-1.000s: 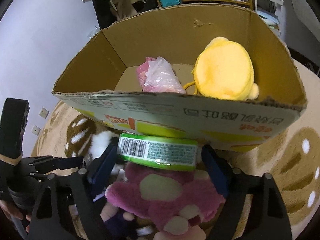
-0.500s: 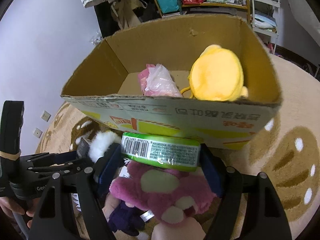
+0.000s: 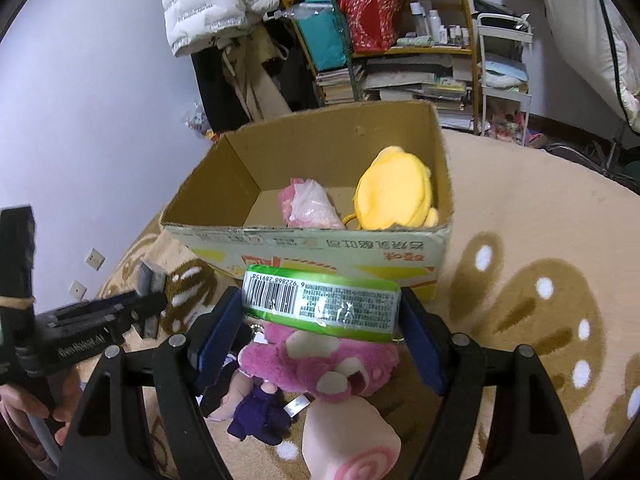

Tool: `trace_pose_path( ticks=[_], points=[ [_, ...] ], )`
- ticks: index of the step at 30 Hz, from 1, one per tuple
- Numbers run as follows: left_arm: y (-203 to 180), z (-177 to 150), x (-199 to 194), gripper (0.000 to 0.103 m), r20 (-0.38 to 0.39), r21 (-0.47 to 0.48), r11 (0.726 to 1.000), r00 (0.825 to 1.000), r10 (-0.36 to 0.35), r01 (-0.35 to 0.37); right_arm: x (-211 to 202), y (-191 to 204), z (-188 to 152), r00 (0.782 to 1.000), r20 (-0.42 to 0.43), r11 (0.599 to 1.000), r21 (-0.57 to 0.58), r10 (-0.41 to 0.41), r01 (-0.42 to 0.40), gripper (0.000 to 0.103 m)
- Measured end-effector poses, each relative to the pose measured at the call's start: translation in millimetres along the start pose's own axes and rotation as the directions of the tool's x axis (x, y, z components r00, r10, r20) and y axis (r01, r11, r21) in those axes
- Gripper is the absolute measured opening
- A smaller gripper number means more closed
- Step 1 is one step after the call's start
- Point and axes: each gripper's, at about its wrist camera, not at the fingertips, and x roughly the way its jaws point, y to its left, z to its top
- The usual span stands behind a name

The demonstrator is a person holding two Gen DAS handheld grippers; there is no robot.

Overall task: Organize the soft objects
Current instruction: 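Carry both packs over the box and release them inside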

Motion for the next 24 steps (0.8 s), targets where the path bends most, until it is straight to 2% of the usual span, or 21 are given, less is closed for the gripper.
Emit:
trace_pose_path(
  ticks=[8, 10, 12, 14, 17, 24],
  points=[
    [-16, -14, 23, 0.052, -0.122, -0.007, 0.995, 0.988, -0.099, 0.099, -4, 0, 0, 1.000, 0.006, 1.000, -0.018, -0.022, 0.022, 0.081],
    [-21, -18, 25, 0.053, -0.142, 0.010, 0.996, 0.986, -0.090, 0.092, -2, 0, 0, 1.000, 0.001, 0.999, -0.018, -0.026, 0.026, 0.081],
    [-24, -20, 24, 0.052, -0.130, 0.029, 0.996, 0.988, -0.081, 0.085, 0, 0, 0, 1.000, -0.005, 1.000, -0.014, -0.026, 0.025, 0.081],
    [-26, -21, 23, 0.045, -0.116, 0.043, 0.995, 0.990, -0.082, 0.088, 1, 0, 0, 1.000, -0.007, 1.000, -0.013, -0.026, 0.026, 0.081],
    [-26, -20, 21, 0.045, -0.104, 0.043, 0.994, 0.990, -0.091, 0.096, 1, 0, 0, 1.000, -0.007, 1.000, -0.011, -0.027, 0.027, 0.081],
    [-23, -13, -8, 0.045, 0.031, 0.057, 0.998, 0.999, -0.027, 0.026, -9, -2, 1, 0.999, 0.037, 1.000, -0.005, -0.025, 0.025, 0.081]
  ],
)
